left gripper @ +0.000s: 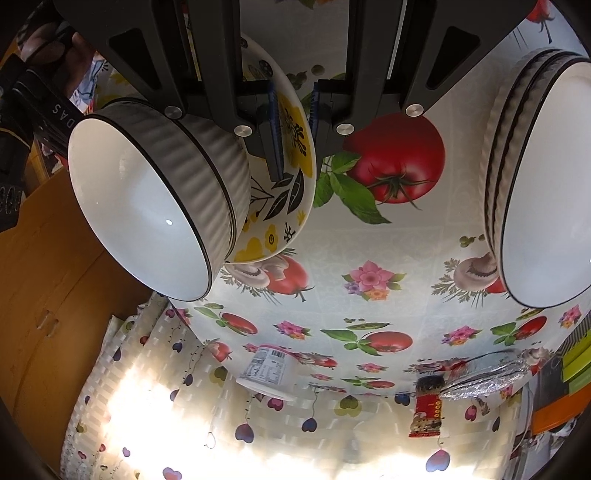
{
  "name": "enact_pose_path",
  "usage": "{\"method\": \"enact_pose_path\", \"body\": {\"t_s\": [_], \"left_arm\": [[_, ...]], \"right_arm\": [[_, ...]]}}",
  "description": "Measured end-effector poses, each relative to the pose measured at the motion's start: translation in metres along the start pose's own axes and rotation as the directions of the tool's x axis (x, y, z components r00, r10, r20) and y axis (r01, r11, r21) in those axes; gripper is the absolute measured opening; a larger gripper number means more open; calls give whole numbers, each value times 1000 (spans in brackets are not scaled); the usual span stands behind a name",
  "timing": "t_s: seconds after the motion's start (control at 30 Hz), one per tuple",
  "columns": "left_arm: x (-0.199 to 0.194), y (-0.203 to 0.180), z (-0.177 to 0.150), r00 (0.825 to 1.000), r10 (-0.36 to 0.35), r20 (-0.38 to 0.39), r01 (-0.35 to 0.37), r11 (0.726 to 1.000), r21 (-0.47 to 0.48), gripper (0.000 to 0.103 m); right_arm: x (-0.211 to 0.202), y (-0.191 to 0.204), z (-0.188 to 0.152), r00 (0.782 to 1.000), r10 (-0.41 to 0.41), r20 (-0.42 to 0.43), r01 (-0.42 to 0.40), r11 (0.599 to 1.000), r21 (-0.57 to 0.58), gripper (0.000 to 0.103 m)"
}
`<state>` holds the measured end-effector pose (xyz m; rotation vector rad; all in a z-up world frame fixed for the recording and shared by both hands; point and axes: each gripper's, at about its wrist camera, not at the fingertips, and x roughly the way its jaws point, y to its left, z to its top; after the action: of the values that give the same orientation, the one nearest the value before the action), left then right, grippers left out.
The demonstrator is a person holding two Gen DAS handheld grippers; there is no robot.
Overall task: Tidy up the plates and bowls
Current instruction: 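Lift the floral plate with its bowls using both tools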
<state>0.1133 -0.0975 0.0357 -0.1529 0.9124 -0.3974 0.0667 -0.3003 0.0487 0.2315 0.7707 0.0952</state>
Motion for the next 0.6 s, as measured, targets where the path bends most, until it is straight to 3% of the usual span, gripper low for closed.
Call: {"method": "enact_pose_path", "body": {"t_s": [0.6], "left_arm": [[-28,16,17,997,24,69,-21,999,-37,13]], "right_arm": [[-1,28,27,999,43,23,-42,998,-43,13]]}}
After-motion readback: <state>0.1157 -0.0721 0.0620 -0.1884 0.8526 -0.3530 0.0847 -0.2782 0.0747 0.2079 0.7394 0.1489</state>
